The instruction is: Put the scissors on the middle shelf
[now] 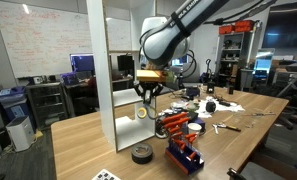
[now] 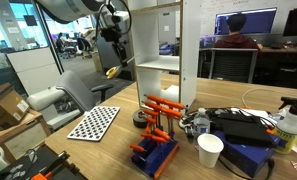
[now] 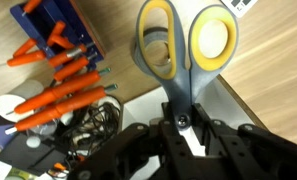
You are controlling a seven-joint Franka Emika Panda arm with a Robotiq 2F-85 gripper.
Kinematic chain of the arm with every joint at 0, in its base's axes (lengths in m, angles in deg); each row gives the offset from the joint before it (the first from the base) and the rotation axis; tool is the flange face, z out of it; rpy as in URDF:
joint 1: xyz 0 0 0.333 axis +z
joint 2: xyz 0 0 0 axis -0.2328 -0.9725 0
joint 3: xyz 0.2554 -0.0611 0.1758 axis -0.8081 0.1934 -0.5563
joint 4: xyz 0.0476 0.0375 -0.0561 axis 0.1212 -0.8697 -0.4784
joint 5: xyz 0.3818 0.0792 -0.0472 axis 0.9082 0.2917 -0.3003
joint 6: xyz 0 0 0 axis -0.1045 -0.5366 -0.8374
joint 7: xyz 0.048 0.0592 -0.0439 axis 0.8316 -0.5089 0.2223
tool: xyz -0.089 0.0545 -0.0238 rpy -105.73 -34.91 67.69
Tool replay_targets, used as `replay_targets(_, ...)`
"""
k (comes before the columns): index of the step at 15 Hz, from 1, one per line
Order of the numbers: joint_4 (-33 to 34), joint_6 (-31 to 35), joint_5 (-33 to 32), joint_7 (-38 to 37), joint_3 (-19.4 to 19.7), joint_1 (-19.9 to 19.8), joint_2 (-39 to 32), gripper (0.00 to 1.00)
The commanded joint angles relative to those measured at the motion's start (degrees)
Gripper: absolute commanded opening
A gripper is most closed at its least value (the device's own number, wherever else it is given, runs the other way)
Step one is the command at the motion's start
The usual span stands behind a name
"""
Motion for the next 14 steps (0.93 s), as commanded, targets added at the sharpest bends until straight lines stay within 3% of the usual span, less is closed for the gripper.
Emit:
replay_targets(1, 7.06, 2.48, -9.17, -5.5, -4.31, -3.27, -1.57, 0.04)
replay_targets(5, 12.7, 9.4, -19.78, -14.09, -4.8, -5.25, -7.58, 0.04)
replay_targets(10, 22.38, 16.37, -35.45, -28.01, -0.65, -4.69, -17.75, 0.04)
replay_targets(14, 32.32, 17.43, -39.51, -32.32, 1.74, -4.45, -27.21, 0.04)
